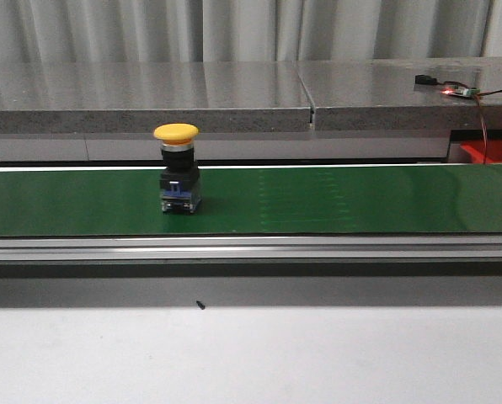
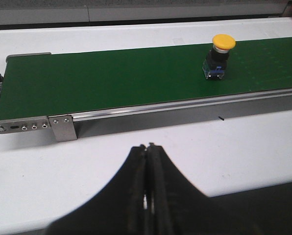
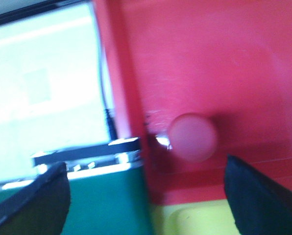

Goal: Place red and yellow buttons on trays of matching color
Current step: 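Lower the right gripper onto the yellow button on the belt, grasp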

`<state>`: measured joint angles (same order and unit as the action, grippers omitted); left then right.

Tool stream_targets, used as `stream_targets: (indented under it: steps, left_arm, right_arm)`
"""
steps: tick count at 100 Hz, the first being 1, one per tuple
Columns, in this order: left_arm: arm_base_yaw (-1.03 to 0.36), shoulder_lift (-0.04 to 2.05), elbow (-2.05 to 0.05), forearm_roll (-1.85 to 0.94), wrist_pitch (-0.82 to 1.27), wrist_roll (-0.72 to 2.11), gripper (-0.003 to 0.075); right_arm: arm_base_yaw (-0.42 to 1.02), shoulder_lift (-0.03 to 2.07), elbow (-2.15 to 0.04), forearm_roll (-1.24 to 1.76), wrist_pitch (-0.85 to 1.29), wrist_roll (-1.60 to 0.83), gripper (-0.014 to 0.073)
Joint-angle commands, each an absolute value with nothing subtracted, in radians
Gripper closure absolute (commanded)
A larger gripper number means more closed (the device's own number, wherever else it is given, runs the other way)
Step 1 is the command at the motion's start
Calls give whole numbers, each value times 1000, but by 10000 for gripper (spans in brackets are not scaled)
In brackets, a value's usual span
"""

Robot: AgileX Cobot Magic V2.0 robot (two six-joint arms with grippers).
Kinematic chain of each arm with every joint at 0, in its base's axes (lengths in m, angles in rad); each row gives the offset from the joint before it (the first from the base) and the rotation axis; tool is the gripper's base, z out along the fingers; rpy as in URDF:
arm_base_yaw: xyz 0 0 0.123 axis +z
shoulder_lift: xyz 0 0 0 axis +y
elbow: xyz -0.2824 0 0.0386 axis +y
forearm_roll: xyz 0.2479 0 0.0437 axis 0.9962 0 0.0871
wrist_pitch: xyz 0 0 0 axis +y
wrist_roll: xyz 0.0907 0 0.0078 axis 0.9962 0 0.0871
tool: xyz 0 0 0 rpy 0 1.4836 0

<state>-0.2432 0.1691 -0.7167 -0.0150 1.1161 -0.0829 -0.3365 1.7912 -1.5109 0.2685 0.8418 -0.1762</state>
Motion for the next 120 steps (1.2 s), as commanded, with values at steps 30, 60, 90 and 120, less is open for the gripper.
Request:
stream_targets:
  steps: [30,60,90,120]
  left_arm:
    - [-252,185,-739,-26,1046,-90,738]
    - [-252,185,-739,-26,1046,-90,738]
    - [-252,185,-739,-26,1046,-90,738]
    - [-252,185,-739,-26,1046,-90,738]
  right_arm:
    - [-162,1499,-1396,293,794,-218,-41]
    - [15,1461,-1389,300,871,-290,-41]
    - [227,1491,-1389,322,926,-364,-41]
    - [383,1618,-1392,398,888,-424,-41]
